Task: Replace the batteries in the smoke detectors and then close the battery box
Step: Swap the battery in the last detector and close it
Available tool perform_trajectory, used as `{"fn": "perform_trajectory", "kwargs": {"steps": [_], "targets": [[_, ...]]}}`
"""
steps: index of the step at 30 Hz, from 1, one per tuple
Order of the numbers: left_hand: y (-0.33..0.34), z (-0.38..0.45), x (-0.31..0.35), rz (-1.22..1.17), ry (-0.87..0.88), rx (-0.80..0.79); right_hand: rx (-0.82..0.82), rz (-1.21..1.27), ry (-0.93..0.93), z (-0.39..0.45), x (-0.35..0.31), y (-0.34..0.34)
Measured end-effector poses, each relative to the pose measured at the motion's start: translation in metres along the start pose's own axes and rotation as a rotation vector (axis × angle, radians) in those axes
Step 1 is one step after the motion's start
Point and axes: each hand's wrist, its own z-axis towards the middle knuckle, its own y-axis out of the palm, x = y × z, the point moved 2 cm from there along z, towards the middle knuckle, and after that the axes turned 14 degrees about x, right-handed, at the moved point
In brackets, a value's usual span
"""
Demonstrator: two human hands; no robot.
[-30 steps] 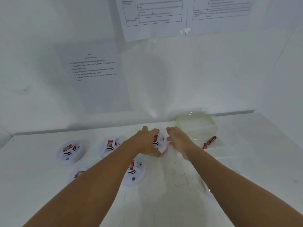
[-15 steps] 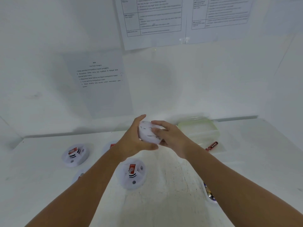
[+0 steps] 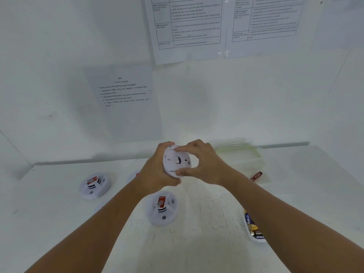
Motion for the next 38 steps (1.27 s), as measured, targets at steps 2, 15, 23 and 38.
{"fn": "perform_trajectory", "kwargs": {"steps": [2, 15, 23, 38], "targets": [[-0.004, 0.0, 0.002, 0.013, 0.019, -0.011, 0.03, -0.086, -0.092, 0.003, -0.003, -0.003], [-0.019, -0.001, 0.016, 0.038, 0.085, -0.083, 0.057, -0.196, -0.373, 0.006, -0.027, -0.005], [-0.023, -0.003, 0.008, -0.025, 0.04, -0.088, 0.14, -0.126, -0.392, 0.001, -0.032, -0.007], [-0.049, -0.018, -0.023, 0.061, 0.006, 0.057, -0.02, -0.376, 0.094, -0.018, 0.026, 0.038]]}}
